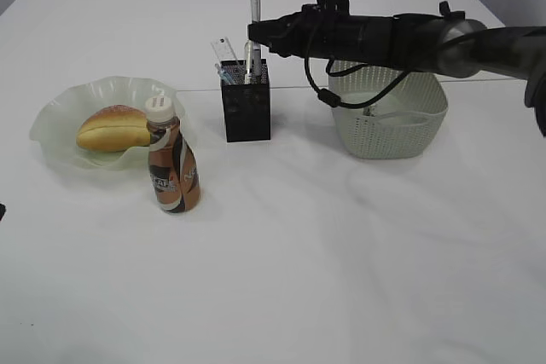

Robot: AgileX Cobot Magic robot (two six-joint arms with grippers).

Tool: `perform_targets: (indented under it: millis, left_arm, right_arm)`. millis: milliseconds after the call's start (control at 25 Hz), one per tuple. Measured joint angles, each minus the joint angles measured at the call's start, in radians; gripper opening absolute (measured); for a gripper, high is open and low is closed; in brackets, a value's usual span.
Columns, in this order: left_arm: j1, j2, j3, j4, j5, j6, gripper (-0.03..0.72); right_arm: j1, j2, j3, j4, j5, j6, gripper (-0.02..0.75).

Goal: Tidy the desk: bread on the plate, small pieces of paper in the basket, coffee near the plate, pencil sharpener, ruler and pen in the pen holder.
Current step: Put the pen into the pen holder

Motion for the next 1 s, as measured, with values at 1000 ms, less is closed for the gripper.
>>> perform_targets:
  millis: [1000]
  left_arm:
    - [0.0, 0.0, 0.0, -0.001, 0.0, 0.0, 0.307]
  right_arm:
    - [0.002, -0.115, -0.011, -0.513, -0.062, 0.754, 0.313]
